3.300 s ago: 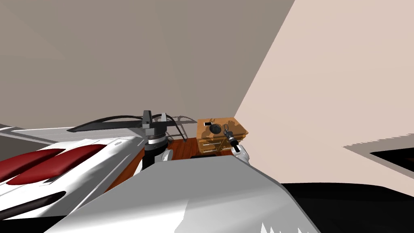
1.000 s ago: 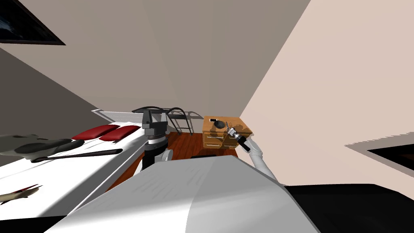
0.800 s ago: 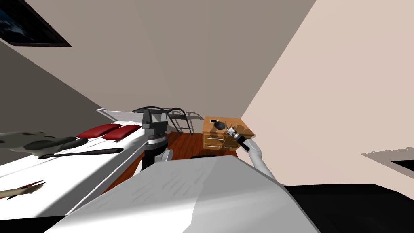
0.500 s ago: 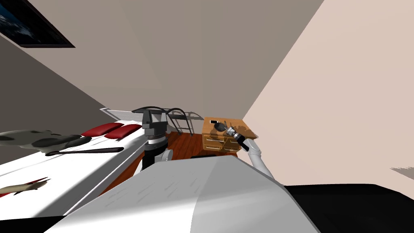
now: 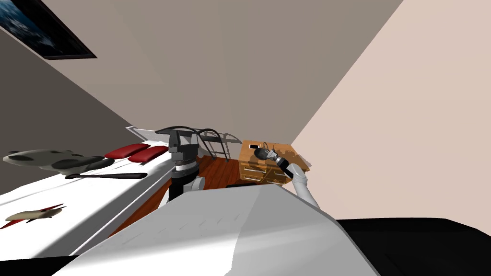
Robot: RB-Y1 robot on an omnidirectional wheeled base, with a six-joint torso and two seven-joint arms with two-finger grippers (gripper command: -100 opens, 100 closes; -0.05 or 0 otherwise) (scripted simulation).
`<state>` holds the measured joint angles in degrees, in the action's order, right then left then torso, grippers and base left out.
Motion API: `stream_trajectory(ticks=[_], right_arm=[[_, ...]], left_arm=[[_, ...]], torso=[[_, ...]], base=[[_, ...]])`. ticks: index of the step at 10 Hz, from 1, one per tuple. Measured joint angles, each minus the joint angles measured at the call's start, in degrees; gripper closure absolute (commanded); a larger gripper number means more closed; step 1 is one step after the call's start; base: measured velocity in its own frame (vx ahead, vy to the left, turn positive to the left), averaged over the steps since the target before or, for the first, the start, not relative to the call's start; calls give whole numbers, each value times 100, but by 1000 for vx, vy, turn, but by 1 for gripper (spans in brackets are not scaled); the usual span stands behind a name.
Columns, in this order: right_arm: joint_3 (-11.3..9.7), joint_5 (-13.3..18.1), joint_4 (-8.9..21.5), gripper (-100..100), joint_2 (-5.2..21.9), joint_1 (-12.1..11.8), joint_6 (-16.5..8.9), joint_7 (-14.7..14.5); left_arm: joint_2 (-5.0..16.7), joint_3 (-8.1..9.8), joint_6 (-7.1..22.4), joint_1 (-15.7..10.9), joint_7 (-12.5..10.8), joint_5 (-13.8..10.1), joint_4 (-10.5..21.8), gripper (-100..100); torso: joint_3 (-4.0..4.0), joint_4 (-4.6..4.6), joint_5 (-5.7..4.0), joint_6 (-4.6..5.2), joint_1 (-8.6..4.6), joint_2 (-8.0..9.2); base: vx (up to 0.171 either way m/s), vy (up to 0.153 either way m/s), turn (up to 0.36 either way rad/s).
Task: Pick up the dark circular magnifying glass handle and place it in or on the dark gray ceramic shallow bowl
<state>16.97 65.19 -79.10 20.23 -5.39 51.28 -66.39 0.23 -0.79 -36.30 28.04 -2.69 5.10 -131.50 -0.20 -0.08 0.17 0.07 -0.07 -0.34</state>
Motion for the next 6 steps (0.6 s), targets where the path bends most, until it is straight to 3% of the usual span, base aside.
stream_trajectory(ticks=[4, 5, 6], right_arm=[[0, 0, 0, -100, 1, 1, -2, 2], [0, 0, 0, 0, 1, 1, -2, 2], [0, 0, 0, -100, 1, 1, -2, 2]], left_arm=[[0, 0, 0, -1, 0, 0, 0, 0], [0, 0, 0, -1, 0, 0, 0, 0], [0, 0, 0, -1, 0, 0, 0, 0]], torso=[[17, 7, 4, 0, 16, 27], [17, 7, 4, 0, 17, 28], [17, 7, 4, 0, 17, 28]], base=[[0, 0, 0], [0, 0, 0], [-17, 21, 12]])
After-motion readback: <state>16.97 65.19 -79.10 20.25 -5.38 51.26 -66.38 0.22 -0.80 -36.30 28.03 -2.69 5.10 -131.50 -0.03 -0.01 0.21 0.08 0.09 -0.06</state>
